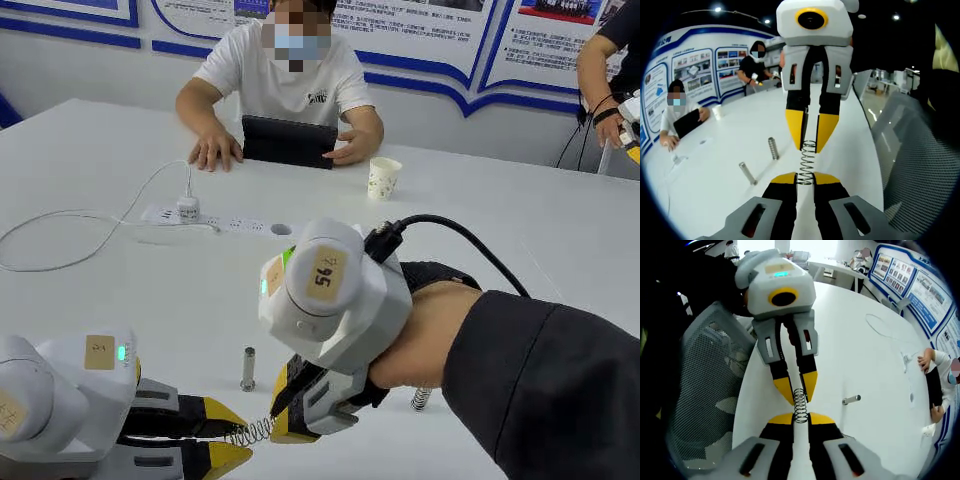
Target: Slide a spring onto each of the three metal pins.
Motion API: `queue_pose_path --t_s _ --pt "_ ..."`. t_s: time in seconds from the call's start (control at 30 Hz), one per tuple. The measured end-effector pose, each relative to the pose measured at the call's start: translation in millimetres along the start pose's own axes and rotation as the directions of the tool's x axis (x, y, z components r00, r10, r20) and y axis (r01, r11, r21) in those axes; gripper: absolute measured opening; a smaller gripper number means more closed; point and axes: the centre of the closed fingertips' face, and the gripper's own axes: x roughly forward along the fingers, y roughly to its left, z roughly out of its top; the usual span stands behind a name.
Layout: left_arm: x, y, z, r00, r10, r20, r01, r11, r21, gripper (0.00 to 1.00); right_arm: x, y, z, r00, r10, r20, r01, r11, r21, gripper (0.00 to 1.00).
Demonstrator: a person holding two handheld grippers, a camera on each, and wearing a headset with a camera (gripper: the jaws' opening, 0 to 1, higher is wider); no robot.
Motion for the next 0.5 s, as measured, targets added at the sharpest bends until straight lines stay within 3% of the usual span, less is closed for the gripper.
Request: queue_pose_path --t_s 0.5 --pt "1.7 -4.0 5.8 0.9999 -0.007 0.013 0.007 1.000 0.011 0.11 -8.3 3.0 27.6 0.9983 -0.018 0.056 0.020 0.999 -0.040 0.11"
